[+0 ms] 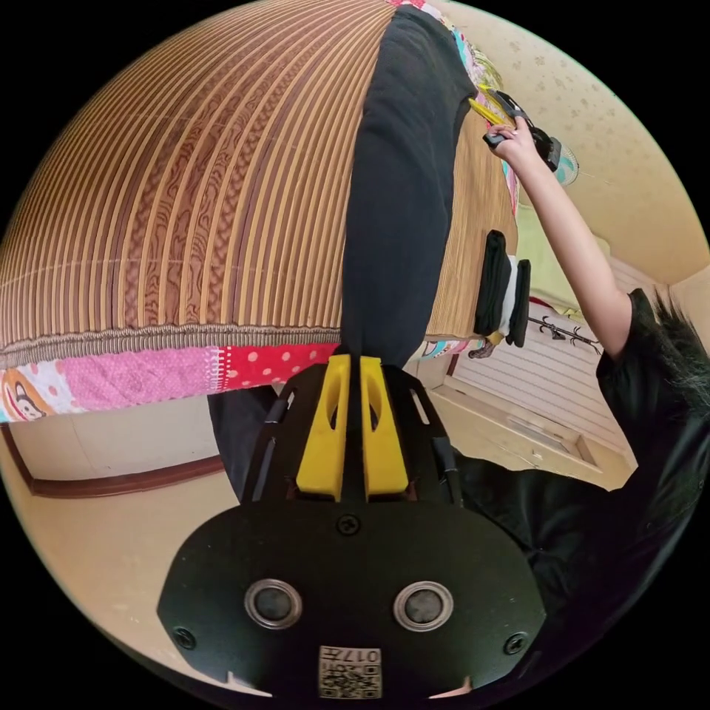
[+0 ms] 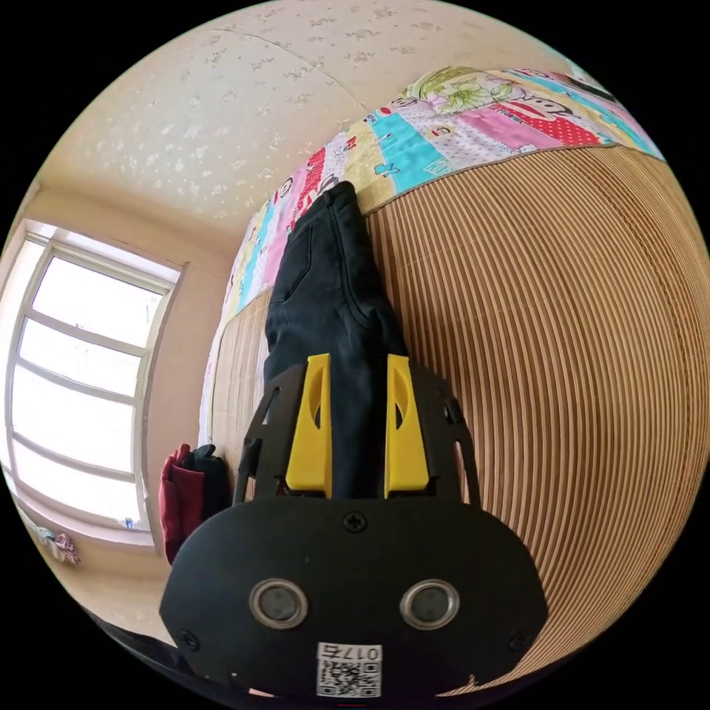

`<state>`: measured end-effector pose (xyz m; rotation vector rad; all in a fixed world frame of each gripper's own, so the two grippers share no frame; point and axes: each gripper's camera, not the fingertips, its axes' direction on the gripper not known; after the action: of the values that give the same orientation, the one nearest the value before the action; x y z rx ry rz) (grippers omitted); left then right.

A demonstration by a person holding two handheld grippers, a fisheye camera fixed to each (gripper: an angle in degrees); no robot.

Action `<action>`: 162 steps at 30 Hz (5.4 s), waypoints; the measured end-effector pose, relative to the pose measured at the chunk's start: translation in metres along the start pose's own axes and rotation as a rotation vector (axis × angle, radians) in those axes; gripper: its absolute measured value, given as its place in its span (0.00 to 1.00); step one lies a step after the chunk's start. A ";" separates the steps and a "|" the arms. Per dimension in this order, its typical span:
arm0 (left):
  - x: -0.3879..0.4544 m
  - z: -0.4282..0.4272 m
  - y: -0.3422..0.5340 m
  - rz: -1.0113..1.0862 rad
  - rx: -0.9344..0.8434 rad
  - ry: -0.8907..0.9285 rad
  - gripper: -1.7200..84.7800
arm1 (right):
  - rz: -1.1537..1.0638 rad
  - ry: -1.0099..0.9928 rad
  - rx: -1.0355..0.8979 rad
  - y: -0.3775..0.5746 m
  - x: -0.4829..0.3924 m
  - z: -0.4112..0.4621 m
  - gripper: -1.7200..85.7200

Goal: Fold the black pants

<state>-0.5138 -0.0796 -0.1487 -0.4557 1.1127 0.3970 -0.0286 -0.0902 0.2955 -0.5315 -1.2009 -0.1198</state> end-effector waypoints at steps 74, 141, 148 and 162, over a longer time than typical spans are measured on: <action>0.368 -0.073 0.059 0.995 0.318 0.471 0.08 | -0.676 -0.891 -0.004 0.225 -0.213 -0.455 0.06; 0.202 -0.076 0.123 0.080 0.643 0.032 0.15 | -0.328 -0.792 -0.646 0.291 -0.237 0.116 0.13; 0.071 -0.107 0.091 -0.231 0.760 -0.175 0.19 | -0.379 -0.349 -0.782 0.342 -0.345 0.326 0.17; 0.023 0.057 0.182 -0.451 1.063 -0.321 0.15 | -0.624 -0.089 -0.793 0.458 -0.311 0.291 0.14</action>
<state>-0.5564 0.1060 -0.1761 0.3015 0.7374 -0.5104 -0.2268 0.3823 -0.0631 -0.8296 -1.3547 -1.1478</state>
